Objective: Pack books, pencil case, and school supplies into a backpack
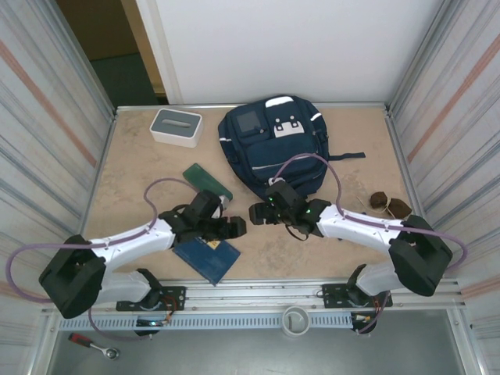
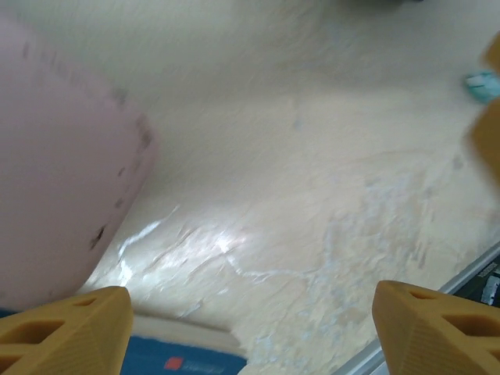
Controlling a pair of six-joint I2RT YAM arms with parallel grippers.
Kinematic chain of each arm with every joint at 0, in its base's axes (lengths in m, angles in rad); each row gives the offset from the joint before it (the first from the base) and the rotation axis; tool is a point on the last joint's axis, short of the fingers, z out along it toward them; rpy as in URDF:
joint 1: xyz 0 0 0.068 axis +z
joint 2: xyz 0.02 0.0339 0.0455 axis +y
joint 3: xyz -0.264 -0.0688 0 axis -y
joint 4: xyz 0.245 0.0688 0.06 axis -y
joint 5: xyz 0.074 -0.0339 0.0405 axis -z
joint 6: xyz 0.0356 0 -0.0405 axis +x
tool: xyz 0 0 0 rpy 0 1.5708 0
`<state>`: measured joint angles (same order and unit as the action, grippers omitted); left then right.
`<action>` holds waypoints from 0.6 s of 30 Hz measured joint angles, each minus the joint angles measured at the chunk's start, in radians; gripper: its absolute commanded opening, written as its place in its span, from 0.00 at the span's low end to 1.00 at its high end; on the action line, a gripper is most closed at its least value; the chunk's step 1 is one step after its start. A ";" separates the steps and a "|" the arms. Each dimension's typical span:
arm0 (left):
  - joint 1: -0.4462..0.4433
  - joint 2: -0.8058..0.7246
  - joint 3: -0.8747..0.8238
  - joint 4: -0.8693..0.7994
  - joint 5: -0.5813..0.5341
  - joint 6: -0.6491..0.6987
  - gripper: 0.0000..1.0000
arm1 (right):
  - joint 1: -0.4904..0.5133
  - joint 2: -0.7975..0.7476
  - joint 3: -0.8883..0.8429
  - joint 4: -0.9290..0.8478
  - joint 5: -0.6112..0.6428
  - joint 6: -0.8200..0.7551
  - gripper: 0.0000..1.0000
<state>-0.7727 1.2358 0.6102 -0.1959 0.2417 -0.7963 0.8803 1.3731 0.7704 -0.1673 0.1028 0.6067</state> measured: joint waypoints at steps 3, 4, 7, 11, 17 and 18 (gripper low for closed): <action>0.000 -0.048 0.034 -0.035 -0.072 0.036 0.82 | -0.006 -0.024 -0.011 -0.010 -0.060 -0.043 0.90; 0.000 -0.087 0.026 -0.055 -0.107 0.041 0.82 | -0.006 -0.026 -0.011 -0.010 -0.084 -0.061 0.89; 0.001 -0.213 -0.024 -0.127 -0.205 0.042 0.82 | -0.005 -0.017 -0.005 -0.012 -0.158 -0.097 0.89; 0.001 -0.309 -0.051 -0.310 -0.344 0.040 0.83 | 0.008 0.032 0.020 0.006 -0.238 -0.118 0.88; 0.001 -0.395 -0.061 -0.534 -0.492 0.009 0.84 | 0.099 0.167 0.114 0.008 -0.285 -0.146 0.87; 0.001 -0.412 -0.069 -0.555 -0.501 0.002 0.84 | 0.113 0.182 0.126 0.011 -0.287 -0.149 0.87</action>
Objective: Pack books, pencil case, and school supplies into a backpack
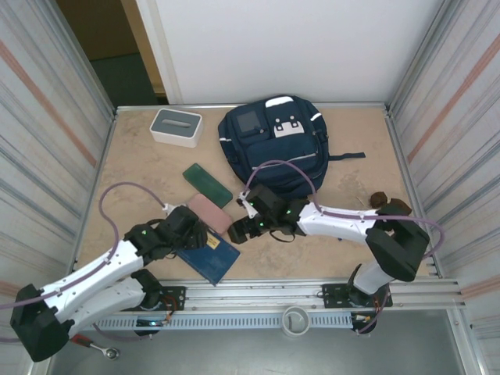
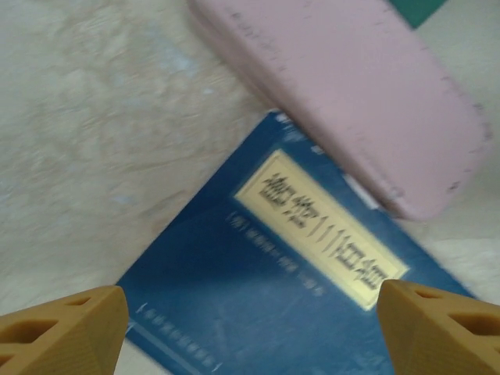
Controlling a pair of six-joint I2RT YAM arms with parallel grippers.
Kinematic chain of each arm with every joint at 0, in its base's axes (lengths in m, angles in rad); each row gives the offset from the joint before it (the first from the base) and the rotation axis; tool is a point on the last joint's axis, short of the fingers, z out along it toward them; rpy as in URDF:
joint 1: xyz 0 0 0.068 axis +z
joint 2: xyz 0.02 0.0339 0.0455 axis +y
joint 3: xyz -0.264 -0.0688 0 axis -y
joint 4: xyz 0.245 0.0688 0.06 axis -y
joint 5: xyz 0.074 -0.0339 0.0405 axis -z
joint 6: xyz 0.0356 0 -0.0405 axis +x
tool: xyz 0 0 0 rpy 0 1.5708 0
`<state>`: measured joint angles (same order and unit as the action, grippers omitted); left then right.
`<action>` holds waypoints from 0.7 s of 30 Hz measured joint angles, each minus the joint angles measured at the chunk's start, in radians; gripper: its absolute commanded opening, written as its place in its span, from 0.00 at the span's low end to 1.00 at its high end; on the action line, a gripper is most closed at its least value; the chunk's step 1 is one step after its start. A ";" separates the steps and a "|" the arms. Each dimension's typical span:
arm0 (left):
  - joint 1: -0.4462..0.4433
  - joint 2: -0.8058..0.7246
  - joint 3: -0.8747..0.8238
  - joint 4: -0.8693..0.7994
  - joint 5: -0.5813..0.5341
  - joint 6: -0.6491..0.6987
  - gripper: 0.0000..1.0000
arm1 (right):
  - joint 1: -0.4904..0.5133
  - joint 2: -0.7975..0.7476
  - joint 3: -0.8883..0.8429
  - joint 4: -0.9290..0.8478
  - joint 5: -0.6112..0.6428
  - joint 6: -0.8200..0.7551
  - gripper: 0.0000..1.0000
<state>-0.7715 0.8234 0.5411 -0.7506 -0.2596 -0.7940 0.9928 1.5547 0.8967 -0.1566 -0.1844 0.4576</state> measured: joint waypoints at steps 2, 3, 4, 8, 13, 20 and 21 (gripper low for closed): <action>0.001 -0.025 -0.019 -0.041 -0.004 -0.024 0.84 | 0.020 0.017 0.014 0.000 -0.008 0.000 0.87; 0.002 -0.029 -0.026 -0.056 -0.003 -0.036 0.84 | 0.026 0.027 0.021 -0.002 -0.016 0.000 0.87; 0.002 -0.030 -0.034 -0.071 -0.002 -0.050 0.84 | 0.030 0.037 0.028 -0.001 -0.023 0.000 0.87; 0.004 -0.033 -0.070 -0.095 0.012 -0.090 0.85 | 0.036 0.095 0.062 -0.004 -0.043 0.000 0.85; 0.003 -0.066 -0.100 -0.121 0.025 -0.128 0.84 | 0.062 0.201 0.150 -0.014 -0.052 -0.006 0.83; -0.019 -0.092 -0.114 -0.120 0.056 -0.146 0.78 | 0.087 0.257 0.215 -0.035 -0.052 -0.020 0.80; -0.027 -0.095 -0.116 -0.121 0.057 -0.148 0.77 | 0.087 0.263 0.221 -0.040 -0.051 -0.022 0.79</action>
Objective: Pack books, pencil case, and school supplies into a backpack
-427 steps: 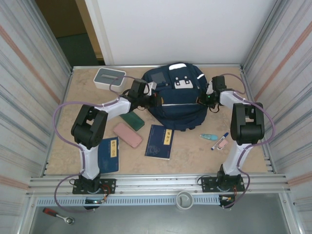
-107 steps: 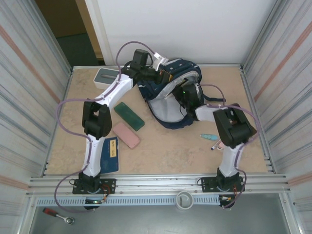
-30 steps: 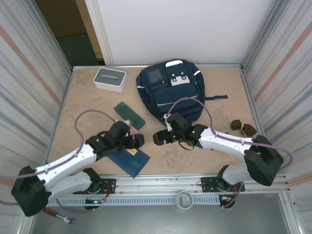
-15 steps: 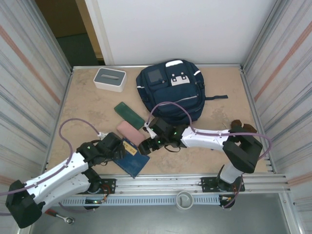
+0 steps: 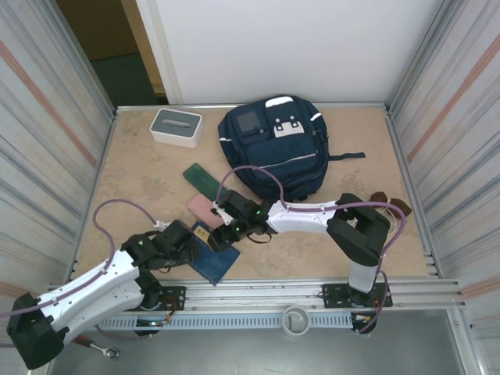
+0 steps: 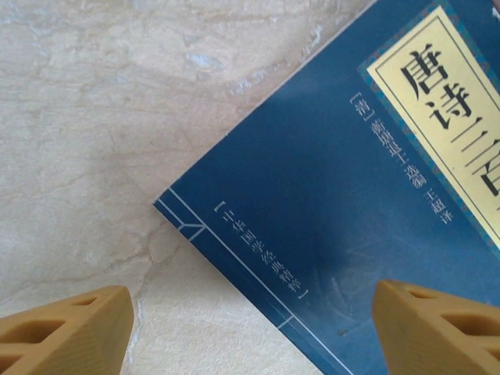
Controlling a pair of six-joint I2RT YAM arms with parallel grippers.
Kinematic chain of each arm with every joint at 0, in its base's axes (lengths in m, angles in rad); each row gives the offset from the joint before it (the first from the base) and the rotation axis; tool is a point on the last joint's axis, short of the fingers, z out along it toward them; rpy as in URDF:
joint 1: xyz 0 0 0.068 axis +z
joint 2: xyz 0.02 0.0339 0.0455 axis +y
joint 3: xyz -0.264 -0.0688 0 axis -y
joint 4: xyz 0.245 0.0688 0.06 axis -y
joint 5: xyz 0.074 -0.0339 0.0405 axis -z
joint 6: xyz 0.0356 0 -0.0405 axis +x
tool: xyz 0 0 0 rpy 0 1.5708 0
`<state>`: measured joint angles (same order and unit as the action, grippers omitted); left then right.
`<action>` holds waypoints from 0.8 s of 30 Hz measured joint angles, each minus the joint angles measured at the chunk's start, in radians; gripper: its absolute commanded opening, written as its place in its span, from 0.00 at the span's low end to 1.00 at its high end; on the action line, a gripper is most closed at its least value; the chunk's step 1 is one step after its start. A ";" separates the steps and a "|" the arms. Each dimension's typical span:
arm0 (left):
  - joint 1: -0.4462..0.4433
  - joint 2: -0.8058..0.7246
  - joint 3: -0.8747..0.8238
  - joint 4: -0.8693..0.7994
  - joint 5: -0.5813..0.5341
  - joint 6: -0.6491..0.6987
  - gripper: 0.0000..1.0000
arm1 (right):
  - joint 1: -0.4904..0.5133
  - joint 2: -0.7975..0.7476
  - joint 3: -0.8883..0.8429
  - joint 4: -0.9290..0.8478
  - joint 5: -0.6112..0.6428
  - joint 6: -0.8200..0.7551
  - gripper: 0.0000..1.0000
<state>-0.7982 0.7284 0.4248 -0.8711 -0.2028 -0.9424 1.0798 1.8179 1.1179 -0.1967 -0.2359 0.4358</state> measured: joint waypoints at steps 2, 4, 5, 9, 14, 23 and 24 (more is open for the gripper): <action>-0.016 -0.011 -0.004 0.000 0.000 -0.009 0.76 | 0.000 0.013 0.010 -0.011 0.001 0.000 0.78; -0.030 -0.014 -0.010 -0.001 0.000 -0.019 0.75 | 0.000 0.019 0.011 -0.018 0.003 0.000 0.77; -0.035 -0.014 -0.013 -0.002 0.000 -0.024 0.75 | 0.000 0.020 0.011 -0.022 0.003 0.000 0.76; -0.035 -0.002 -0.013 -0.007 0.001 -0.028 0.73 | 0.000 0.021 0.008 -0.021 0.003 0.000 0.73; -0.035 0.006 -0.021 0.028 0.027 -0.028 0.63 | 0.000 0.022 0.003 -0.022 -0.005 0.005 0.68; -0.009 0.006 -0.089 0.122 0.106 -0.031 0.51 | -0.002 0.049 -0.023 -0.009 -0.046 0.055 0.57; -0.005 0.006 -0.091 0.132 0.109 -0.030 0.50 | -0.002 0.049 -0.022 -0.008 -0.048 0.059 0.54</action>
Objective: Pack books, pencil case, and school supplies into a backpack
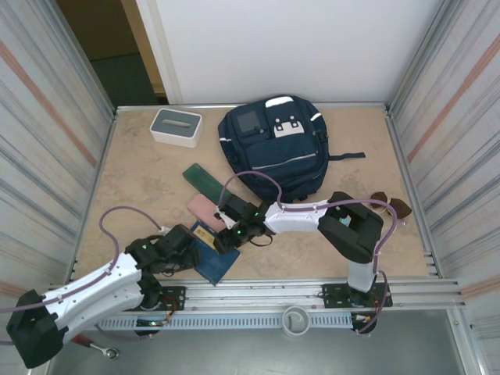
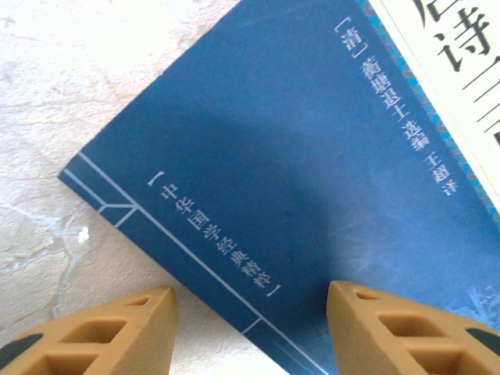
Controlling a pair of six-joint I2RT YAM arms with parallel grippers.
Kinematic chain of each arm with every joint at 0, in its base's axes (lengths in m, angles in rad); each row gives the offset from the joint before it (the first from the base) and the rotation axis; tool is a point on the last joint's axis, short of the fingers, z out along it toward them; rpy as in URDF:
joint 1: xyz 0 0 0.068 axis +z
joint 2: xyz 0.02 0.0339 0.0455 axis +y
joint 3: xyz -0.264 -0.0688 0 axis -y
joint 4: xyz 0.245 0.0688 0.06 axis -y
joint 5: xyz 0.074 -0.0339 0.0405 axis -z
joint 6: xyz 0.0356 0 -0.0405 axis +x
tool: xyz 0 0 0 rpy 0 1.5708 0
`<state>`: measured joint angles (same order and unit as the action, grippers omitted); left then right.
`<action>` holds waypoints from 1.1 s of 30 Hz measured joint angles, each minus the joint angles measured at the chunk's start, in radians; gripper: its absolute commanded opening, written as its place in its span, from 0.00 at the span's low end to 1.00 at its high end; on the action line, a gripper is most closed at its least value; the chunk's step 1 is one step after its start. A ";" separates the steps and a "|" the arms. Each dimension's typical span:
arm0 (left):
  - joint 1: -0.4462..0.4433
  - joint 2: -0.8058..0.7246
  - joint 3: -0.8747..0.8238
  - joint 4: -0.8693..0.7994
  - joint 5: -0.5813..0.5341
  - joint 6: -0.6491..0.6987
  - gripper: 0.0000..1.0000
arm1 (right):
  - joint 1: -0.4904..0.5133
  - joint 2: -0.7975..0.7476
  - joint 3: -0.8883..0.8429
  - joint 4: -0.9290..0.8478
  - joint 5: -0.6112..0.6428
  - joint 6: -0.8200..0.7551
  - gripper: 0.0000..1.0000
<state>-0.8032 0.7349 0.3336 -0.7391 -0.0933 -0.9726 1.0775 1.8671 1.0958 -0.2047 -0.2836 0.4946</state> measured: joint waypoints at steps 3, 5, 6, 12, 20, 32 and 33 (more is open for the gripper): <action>0.024 0.000 -0.007 0.025 0.025 0.006 0.45 | -0.002 0.006 0.000 0.009 -0.009 0.018 0.45; 0.049 -0.004 -0.016 0.041 0.045 0.010 0.42 | -0.002 0.015 0.000 0.021 -0.024 0.030 0.39; 0.064 -0.009 -0.019 0.040 0.051 0.014 0.41 | -0.006 0.017 0.000 0.023 -0.032 0.042 0.36; 0.104 -0.049 -0.028 0.018 0.063 0.033 0.39 | -0.018 0.027 0.000 0.031 -0.058 0.097 0.13; 0.138 -0.076 -0.028 -0.027 0.040 0.064 0.40 | -0.017 0.027 0.001 0.065 -0.114 0.124 0.00; 0.163 -0.132 -0.048 -0.042 0.036 0.071 0.39 | -0.017 0.031 0.002 0.101 -0.162 0.143 0.17; 0.163 -0.132 -0.048 -0.042 0.036 0.071 0.39 | -0.017 0.036 0.003 0.101 -0.164 0.143 0.18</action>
<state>-0.6403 0.6025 0.2855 -0.7811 -0.0570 -0.9020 1.0603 1.9034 1.0992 -0.1032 -0.4480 0.6380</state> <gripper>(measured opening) 0.393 0.161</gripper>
